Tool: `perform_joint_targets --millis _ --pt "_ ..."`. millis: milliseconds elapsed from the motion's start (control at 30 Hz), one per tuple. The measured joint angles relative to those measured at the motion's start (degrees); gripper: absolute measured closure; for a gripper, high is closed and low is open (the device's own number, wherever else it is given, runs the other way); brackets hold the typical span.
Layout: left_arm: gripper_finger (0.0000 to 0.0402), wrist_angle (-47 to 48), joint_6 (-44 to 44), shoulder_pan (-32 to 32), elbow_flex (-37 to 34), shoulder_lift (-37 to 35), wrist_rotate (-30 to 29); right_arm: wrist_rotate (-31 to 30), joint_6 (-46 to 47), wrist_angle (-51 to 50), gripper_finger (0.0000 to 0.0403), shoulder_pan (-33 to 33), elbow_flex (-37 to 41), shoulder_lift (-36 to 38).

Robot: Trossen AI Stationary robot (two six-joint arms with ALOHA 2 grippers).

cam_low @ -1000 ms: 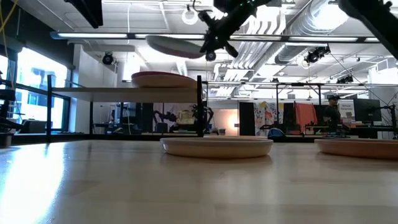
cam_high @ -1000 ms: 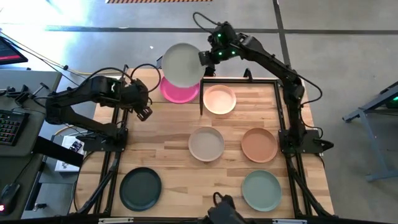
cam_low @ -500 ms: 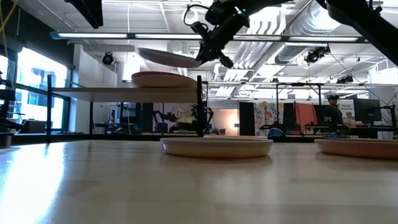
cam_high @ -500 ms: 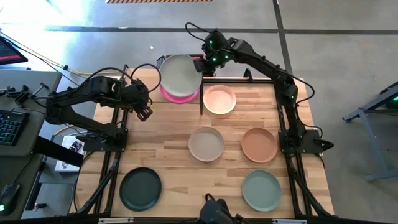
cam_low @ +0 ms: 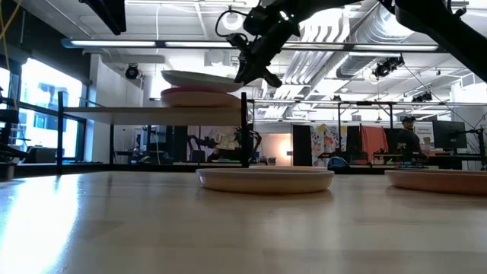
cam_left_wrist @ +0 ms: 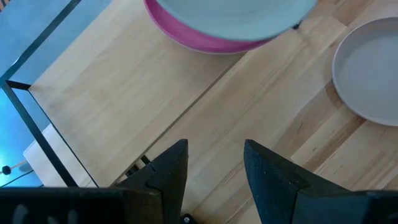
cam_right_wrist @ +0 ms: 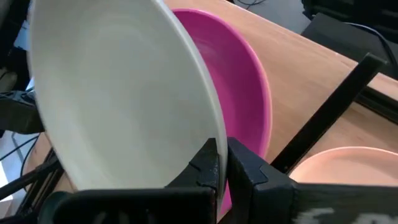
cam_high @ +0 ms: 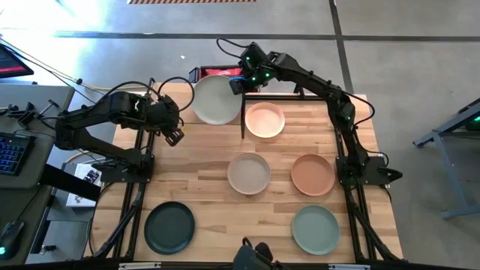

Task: Place and stack plates onto a shelf
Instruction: Stack the left white plate on top of the pink plate on the shelf, then stack the dark blue plate on top of the white plate on the shelf

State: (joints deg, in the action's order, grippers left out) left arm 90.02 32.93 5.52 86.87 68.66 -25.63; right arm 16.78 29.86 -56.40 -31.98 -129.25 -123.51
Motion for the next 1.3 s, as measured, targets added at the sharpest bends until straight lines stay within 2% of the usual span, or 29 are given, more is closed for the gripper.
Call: perform_joint_targets --millis 267,633,867,1133,1300 --pt "0.0257 0.0 0.0 0.0 0.0 0.0 0.0 -0.2 -2.9 0.6 0.0396 0.0 0.0 -0.5" --pt "0.0257 0.0 1.1 0.0 0.0 0.0 0.0 -3.3 -4.4 2.8 0.0306 0.0 0.0 -0.5" --pt "0.0257 0.0 1.4 0.0 0.0 0.0 0.0 -2.7 -4.9 2.4 0.0293 -0.4 0.0 -0.5" --pt "0.0257 0.0 2.1 0.0 0.0 0.0 0.4 -0.4 -7.2 1.4 0.0293 -0.2 0.0 -0.3" --pt "0.0257 0.0 2.6 -0.3 0.0 0.0 6.9 7.0 -7.9 1.4 0.0293 -0.2 0.0 1.3"
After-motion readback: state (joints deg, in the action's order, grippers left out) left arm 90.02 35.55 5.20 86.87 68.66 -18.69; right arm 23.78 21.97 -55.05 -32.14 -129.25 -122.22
